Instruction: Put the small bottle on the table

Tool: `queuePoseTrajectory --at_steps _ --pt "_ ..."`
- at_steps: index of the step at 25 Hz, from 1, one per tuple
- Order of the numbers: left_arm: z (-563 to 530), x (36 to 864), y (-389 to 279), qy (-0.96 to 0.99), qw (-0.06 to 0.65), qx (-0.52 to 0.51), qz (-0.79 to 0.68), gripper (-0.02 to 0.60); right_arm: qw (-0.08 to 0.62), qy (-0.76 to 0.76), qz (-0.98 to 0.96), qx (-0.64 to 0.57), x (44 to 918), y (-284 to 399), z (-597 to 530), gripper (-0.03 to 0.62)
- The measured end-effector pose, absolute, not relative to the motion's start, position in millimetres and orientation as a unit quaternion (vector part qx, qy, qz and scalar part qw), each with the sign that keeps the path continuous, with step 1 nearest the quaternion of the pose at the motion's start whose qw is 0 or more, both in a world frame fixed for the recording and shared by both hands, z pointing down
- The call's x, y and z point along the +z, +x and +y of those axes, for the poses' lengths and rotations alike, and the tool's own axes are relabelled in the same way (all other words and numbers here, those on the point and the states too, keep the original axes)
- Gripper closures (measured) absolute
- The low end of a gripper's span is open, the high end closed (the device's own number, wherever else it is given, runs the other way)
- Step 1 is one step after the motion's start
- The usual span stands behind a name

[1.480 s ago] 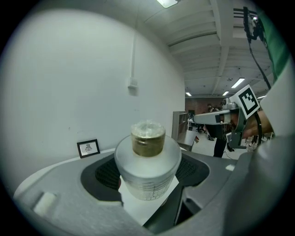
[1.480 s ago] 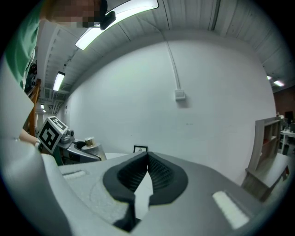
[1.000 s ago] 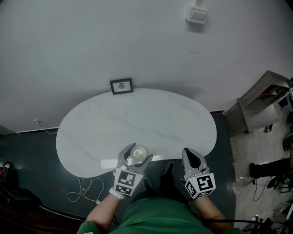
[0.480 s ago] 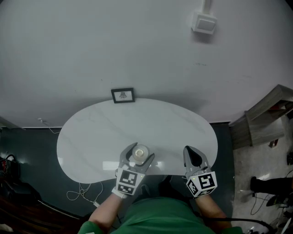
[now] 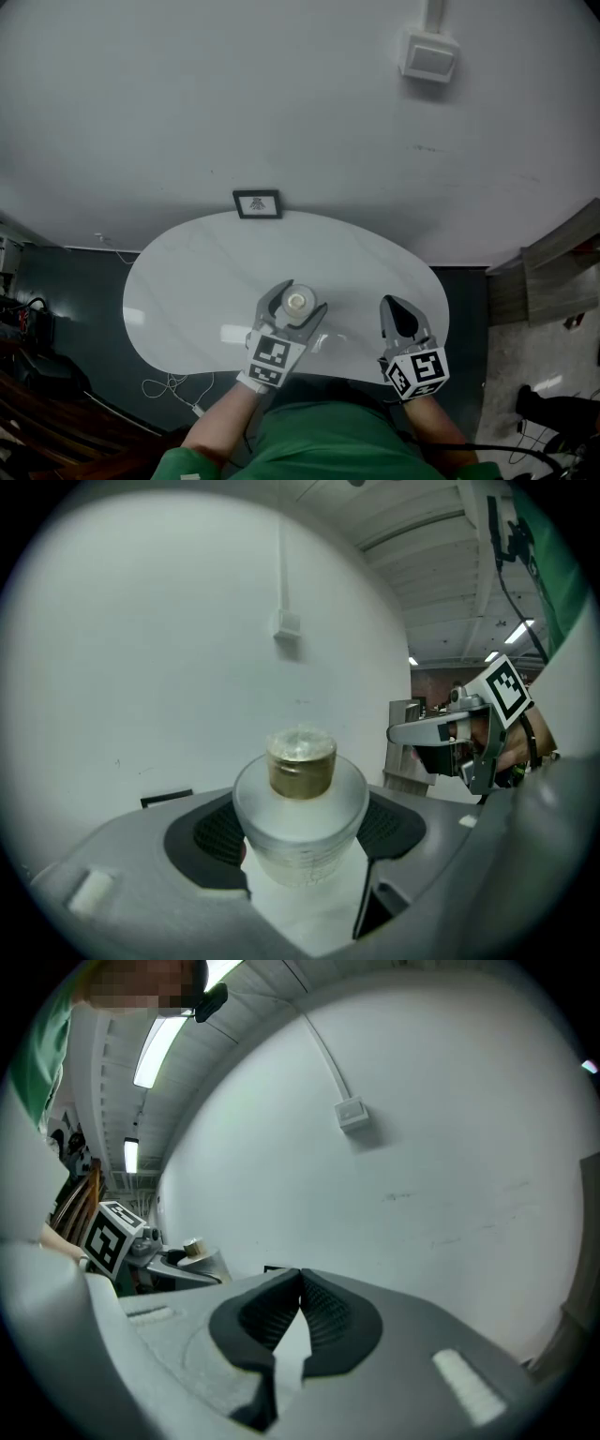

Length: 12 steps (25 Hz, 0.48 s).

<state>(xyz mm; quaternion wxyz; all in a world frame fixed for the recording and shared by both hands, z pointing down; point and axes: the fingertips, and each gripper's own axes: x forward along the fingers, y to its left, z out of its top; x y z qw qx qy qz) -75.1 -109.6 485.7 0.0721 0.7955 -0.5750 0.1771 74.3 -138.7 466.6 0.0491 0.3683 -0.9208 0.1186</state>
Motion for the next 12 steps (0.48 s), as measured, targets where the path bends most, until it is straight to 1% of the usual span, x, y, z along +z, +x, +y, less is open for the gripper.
queuePoseTrajectory --at_steps 6,12 --pt "-145.8 499.1 -69.8 0.795 0.073 0.189 -0.572 0.236 0.056 0.371 -0.917 0.136 478.5 85.6 -156.3 0.592" --pt "-191.8 526.5 -67.2 0.812 0.07 0.202 -0.544 0.236 0.067 0.407 -0.899 0.148 491.9 101.8 -172.3 0.592"
